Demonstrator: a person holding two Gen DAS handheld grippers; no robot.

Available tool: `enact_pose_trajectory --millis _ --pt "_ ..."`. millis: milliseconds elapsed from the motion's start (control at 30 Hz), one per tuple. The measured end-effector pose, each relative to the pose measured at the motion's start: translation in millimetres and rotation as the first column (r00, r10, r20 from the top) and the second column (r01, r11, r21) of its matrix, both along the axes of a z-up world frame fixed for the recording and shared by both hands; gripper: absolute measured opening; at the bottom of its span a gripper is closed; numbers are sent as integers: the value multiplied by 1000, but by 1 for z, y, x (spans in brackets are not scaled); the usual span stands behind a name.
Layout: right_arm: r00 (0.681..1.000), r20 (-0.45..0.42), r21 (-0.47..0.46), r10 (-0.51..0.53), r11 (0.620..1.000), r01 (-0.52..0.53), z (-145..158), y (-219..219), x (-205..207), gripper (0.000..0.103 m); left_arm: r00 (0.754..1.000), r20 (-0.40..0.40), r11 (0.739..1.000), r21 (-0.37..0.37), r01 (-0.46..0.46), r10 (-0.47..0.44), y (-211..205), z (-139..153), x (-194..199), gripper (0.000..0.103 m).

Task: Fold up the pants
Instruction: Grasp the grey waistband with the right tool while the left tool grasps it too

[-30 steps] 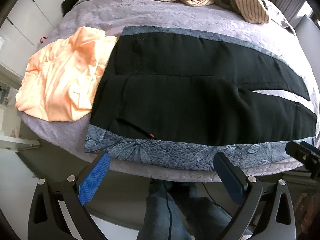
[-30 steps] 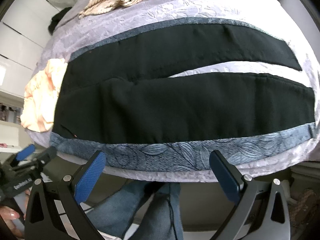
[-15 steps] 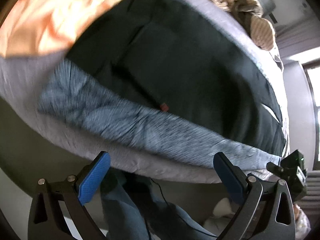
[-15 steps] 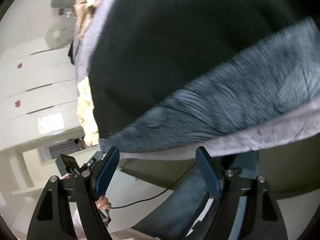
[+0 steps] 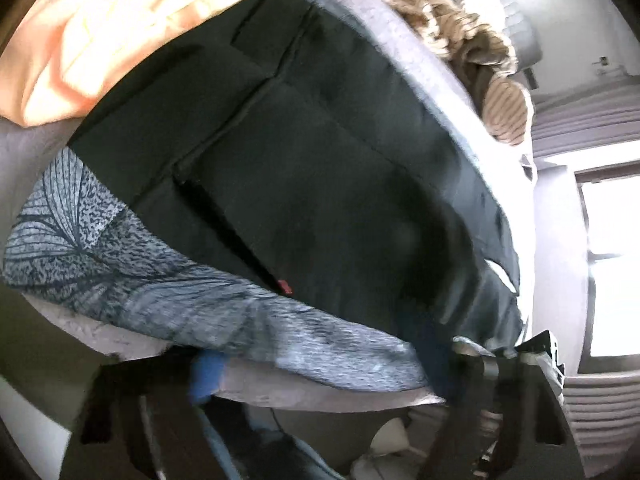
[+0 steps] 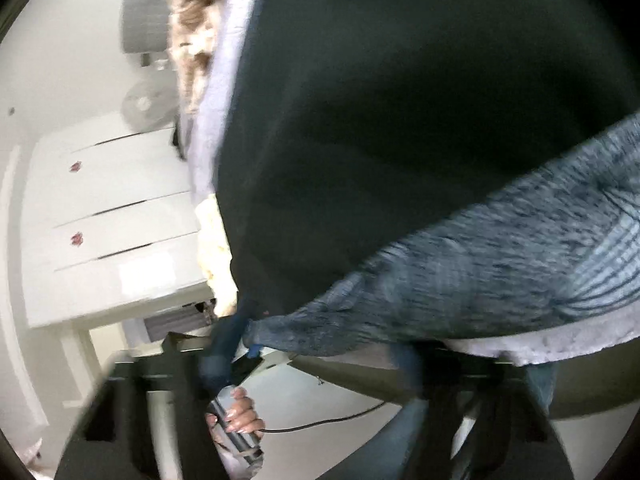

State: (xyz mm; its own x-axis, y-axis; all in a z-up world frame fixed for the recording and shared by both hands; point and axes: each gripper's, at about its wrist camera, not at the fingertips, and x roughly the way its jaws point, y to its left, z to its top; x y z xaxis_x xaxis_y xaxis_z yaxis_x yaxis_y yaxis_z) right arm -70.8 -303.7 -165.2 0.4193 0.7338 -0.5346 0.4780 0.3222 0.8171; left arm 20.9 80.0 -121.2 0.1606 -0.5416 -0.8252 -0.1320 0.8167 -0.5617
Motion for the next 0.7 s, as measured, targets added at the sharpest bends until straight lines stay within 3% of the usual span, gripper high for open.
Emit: enact_pose_trajectory --millis 33,100,300,400,533,567,600,633,700 --pt "1000 -29 -6 -9 1000 9 -6 -1 0 12 1000 -17 1000 14 6 -6 0 -2 1 39" --pt "999 -33 -7 -31 999 31 -6 -4 -4 8 999 -38 999 49 19 -17 -1 -5 2 29" --pt "992 125 -49 -13 999 19 50 -10 17 8 996 85 1000 23 14 -16 2 52 24 29" --pt "973 229 -97 21 995 2 87 -21 53 8 984 176 1000 15 24 -26 -8 81 61 29" --pt "952 300 -156 63 988 -16 118 -36 114 8 960 275 999 32 40 -47 -21 96 126 30" --pt "949 305 -172 75 985 -22 122 -38 131 8 954 295 998 48 46 -58 -25 97 144 31" --pt "947 308 -197 89 980 -28 124 -42 152 8 946 317 996 80 43 -66 -29 95 166 46" --pt "947 305 -219 100 975 -32 123 -44 172 8 940 336 992 121 25 -65 -33 91 183 69" --pt "953 282 -246 110 968 -39 113 -55 207 8 928 369 982 187 -21 -50 -31 80 211 83"
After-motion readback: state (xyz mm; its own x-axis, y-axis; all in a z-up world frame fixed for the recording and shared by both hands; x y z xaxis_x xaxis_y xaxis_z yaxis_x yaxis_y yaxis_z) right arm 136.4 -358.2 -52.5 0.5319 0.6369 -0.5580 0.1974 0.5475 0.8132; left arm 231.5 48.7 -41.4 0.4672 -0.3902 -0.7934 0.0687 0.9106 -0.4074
